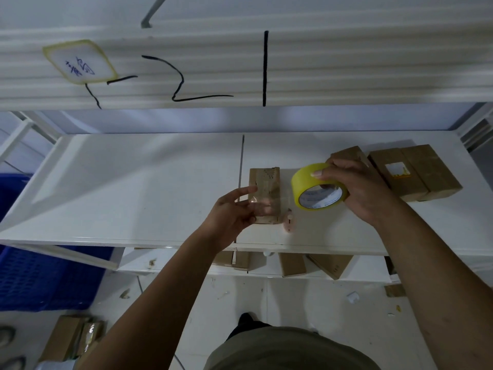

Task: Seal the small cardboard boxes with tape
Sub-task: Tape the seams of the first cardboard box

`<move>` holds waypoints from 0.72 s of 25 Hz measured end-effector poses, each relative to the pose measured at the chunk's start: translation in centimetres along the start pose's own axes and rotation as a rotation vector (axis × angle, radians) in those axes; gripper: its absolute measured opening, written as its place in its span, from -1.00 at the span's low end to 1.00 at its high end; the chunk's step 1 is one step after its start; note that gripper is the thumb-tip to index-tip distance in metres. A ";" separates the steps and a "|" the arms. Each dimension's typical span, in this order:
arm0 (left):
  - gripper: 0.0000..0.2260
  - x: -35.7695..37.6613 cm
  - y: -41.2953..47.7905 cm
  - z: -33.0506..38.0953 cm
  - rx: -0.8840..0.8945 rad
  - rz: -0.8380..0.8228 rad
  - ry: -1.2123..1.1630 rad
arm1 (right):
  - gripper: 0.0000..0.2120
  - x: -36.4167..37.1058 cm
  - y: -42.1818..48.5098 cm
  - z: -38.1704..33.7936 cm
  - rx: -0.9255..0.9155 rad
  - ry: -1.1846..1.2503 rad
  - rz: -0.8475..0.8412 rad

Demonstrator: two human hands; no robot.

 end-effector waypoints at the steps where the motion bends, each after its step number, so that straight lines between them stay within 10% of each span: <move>1: -0.65 -0.2 0.0 0.1 -0.034 -0.025 -0.053 | -0.73 -0.2 0.1 0.2 0.006 -0.010 0.013; 18: -0.92 -3.9 5.4 4.4 0.080 0.419 0.671 | -0.46 -0.1 4.1 3.2 -0.058 -0.591 0.226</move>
Point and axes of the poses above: each hand's wrist, its own y-axis towards the middle knuckle, its own x-axis out of the palm, z = x × y, the point moved 3 cm from there along y, towards the middle knuckle, and after that the axes turned 14 degrees about y, right-handed, at the moved point
